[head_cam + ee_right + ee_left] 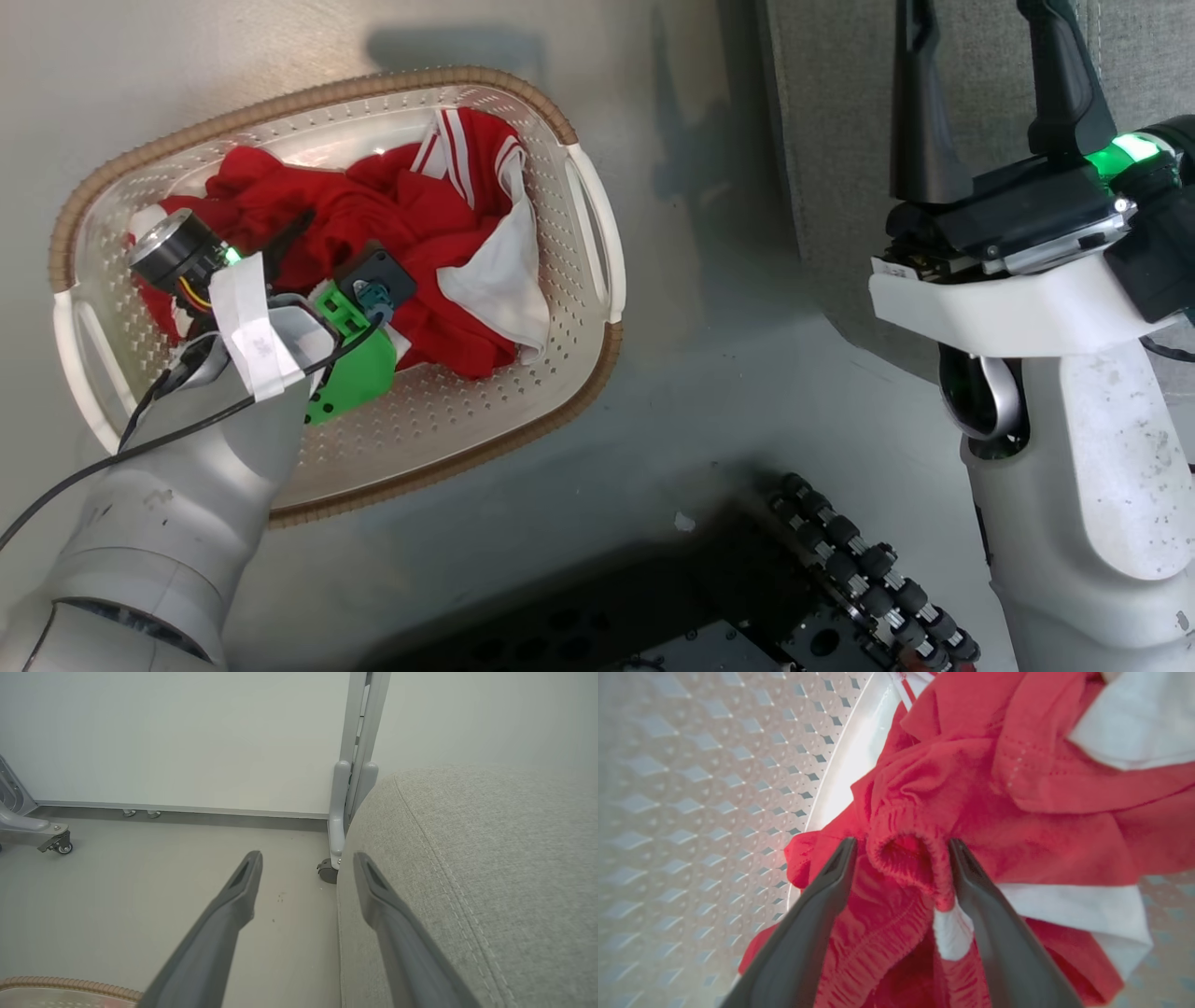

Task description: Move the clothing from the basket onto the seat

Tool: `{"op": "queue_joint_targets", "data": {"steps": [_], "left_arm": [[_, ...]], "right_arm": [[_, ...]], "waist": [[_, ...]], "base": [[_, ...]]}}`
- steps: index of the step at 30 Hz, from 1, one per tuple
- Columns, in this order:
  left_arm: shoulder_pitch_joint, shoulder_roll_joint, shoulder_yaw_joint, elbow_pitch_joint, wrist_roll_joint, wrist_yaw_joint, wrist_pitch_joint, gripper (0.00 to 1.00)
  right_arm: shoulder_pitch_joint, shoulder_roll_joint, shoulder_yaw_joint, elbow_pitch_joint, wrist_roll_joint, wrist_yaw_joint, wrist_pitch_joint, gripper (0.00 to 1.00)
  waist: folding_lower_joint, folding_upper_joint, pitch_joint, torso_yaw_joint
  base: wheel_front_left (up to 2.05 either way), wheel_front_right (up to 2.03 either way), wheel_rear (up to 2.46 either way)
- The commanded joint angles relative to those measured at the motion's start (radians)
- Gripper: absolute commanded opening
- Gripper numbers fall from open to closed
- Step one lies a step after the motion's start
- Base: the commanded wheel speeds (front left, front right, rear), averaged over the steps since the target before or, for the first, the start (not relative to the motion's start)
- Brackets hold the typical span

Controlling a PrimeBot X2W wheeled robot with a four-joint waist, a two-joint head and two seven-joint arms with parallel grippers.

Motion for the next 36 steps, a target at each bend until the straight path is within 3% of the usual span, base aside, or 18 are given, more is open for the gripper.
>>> {"op": "queue_joint_targets", "data": {"steps": [1, 5, 6, 7, 10, 20, 30, 36], "left_arm": [[-0.020, 0.005, -0.004, 0.005, 0.002, 0.006, 0.004, 1.00], [-0.024, 0.003, -0.005, 0.008, -0.011, -0.009, 0.023, 1.00], [-0.022, 0.002, -0.005, 0.008, -0.016, -0.017, 0.022, 0.41], [-0.017, -0.001, -0.003, 0.009, -0.025, -0.031, 0.029, 0.00], [-0.012, -0.004, 0.007, 0.010, -0.049, -0.043, 0.034, 0.00], [0.037, -0.057, 0.072, 0.009, -0.148, -0.006, -0.056, 0.00], [0.217, -0.111, 0.194, -0.069, -0.337, 0.021, -0.108, 0.00], [0.381, -0.117, 0.197, -0.265, -0.423, 0.032, -0.109, 0.00]], "right_arm": [[-0.013, 0.000, 0.006, -0.002, -0.012, 0.000, -0.003, 1.00], [-0.016, 0.000, 0.007, -0.001, -0.017, 0.000, -0.003, 1.00], [-0.017, 0.000, 0.009, 0.001, -0.015, 0.000, -0.003, 1.00], [-0.018, 0.000, 0.011, 0.002, -0.013, 0.000, -0.003, 1.00], [-0.023, 0.000, 0.011, 0.003, -0.014, 0.000, -0.003, 1.00], [0.008, 0.000, 0.007, 0.028, -0.033, 0.000, -0.003, 1.00], [0.117, -0.008, 0.008, 0.091, -0.076, 0.000, -0.003, 1.00], [0.230, -0.026, 0.020, 0.135, -0.078, 0.000, -0.003, 1.00]], "waist": [[-0.0001, 0.0000, 0.012, -0.010], [-0.0001, 0.0000, 0.017, -0.011], [-0.0001, 0.0000, 0.017, -0.013], [-0.0001, 0.0000, 0.016, -0.015], [-0.0001, 0.0000, 0.012, -0.018], [-0.0001, 0.0000, -0.069, 0.007], [-0.0001, 0.0000, -0.329, 0.086], [-0.0001, 0.0000, -0.525, 0.145]], "base": [[0.00, 0.00, 0.00], [0.00, 0.00, 0.00], [0.00, 0.00, 0.00], [0.00, 0.00, 0.00], [0.00, 0.00, 0.00], [0.00, 0.00, 0.00], [0.00, 0.00, 0.00], [0.00, 0.00, 0.00]]}}
